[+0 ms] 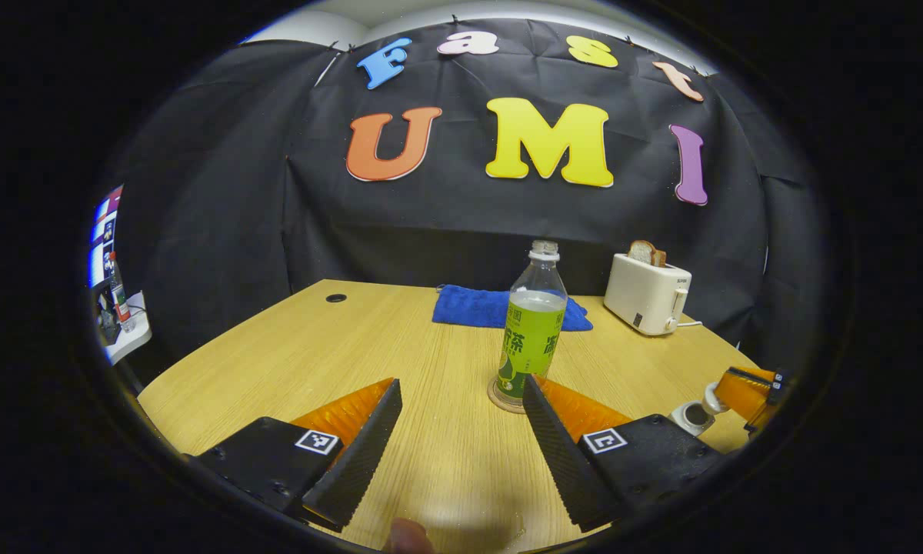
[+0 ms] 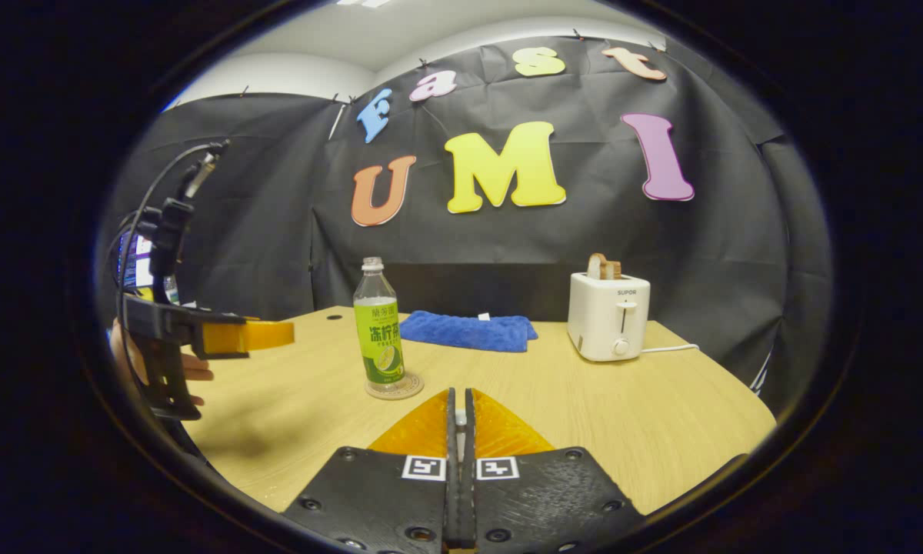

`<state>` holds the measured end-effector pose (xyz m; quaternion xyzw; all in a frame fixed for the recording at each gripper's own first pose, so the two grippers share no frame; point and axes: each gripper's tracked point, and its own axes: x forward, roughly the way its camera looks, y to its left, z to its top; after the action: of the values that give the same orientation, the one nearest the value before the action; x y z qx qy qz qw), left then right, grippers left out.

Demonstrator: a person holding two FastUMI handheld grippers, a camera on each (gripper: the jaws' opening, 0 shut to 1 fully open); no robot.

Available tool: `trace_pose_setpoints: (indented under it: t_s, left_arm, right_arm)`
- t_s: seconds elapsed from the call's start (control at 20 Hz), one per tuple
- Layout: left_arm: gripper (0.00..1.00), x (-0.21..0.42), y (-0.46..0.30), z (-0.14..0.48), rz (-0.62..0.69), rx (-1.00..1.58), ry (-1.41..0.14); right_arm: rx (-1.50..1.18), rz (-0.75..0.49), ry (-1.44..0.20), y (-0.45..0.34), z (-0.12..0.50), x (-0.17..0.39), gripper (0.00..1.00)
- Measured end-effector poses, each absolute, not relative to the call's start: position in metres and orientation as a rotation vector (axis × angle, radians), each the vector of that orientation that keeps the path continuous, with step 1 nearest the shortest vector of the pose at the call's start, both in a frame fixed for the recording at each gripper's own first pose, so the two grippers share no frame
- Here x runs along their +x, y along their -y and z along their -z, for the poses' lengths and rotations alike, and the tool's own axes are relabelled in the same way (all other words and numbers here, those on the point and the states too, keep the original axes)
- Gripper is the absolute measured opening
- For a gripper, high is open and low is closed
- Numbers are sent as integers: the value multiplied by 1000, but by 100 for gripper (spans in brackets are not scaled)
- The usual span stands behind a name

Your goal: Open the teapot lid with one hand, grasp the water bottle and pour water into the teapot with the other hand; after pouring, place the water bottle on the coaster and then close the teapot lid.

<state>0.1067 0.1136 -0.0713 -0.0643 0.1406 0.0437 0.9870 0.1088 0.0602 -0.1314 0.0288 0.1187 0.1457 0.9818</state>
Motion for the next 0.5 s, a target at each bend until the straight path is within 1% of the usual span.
trace_pose_setpoints:
  t_s: [0.2, 0.5]
  left_arm:
    - [99, 87, -123, 56, -120, -155, -232]
    - [99, 79, -127, 56, -132, -140, -236]
  right_arm:
    - [67, -291, -257, -61, 143, 112, 0]
    - [70, -285, -261, -61, 149, 115, 0]
